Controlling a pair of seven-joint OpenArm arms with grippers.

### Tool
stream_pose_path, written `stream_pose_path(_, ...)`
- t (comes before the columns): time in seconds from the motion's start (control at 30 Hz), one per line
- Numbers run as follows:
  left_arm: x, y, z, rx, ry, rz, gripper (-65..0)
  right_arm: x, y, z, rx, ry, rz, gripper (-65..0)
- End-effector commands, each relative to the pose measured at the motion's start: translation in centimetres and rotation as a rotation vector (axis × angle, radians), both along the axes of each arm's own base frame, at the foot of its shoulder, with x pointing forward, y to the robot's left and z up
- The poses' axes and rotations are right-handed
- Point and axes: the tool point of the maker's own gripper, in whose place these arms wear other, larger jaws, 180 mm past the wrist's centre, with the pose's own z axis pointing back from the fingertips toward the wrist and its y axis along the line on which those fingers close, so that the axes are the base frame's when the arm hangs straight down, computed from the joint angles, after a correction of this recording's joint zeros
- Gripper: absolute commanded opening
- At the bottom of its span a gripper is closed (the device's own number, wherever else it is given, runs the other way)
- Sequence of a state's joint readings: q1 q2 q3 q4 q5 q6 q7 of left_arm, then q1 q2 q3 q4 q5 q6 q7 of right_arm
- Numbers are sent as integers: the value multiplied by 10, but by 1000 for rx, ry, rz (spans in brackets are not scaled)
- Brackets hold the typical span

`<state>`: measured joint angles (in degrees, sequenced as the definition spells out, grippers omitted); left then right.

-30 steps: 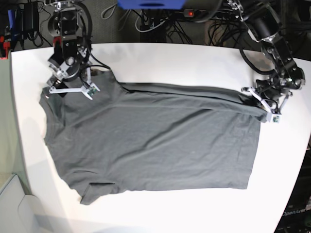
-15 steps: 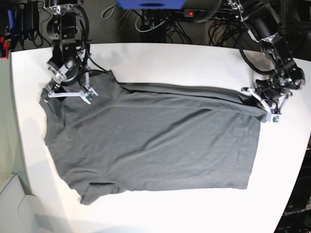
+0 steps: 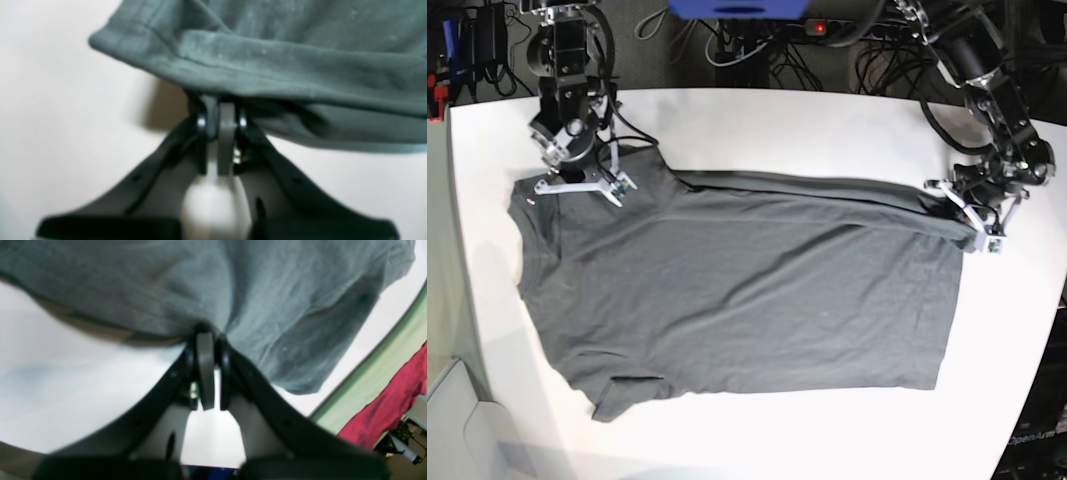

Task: Layout the t-shirt on the table in an organized manner, then fold the t-shirt properly

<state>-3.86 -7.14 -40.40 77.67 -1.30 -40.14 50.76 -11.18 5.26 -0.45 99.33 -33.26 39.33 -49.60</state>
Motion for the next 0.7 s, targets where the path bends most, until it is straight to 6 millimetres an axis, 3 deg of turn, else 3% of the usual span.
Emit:
stream_pose_path(0.0, 9, 7, 11, 24, -27, 1, -647, 5, -2, 11, -6, -30, 11, -650)
stream_pose_path(0.23, 9, 7, 11, 24, -27, 1, -647, 28, -6, 61, -41, -183, 31, -650)
stream_pose_path(0.43, 8, 9, 12, 26, -28, 4, -647, 47, -10, 78, -58, -237, 36, -650)
stream_pose_path(0.6, 8, 9, 12, 27, -27, 4, -647, 80, -10, 108, -60, -339, 33, -650)
stream_pose_path(0.67, 7, 9, 11, 27, -26, 4, -647, 97, -2, 123, -54, -384, 54, -650)
